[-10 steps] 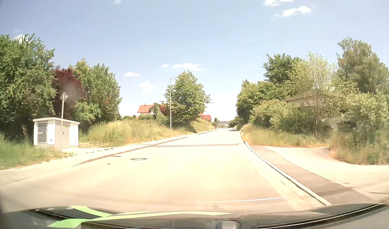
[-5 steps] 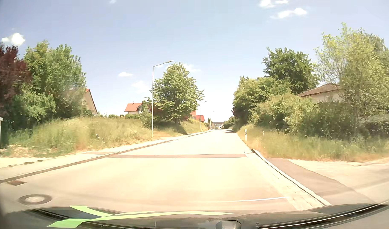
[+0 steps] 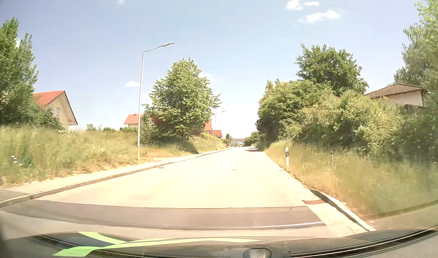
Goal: Follow the waypoints while adhering to traffic rules and regulations
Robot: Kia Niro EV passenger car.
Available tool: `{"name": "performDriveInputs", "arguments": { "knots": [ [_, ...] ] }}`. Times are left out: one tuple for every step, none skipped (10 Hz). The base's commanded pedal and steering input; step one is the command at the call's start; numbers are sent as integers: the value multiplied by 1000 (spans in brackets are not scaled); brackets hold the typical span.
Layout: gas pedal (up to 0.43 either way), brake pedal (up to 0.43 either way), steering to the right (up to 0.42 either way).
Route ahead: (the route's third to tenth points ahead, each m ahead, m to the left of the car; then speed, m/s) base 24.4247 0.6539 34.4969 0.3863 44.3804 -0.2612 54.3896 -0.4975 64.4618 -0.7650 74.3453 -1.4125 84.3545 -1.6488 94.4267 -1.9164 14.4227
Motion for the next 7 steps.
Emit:
{"name": "performDriveInputs", "arguments": {
  "knots": [
    [220, 0, 17],
    [220, 0, 17],
    [228, 0, 17],
    [228, 0, 17],
    [228, 0, 16],
    [228, 0, 13],
    [240, 0, 9]
  ]
}}
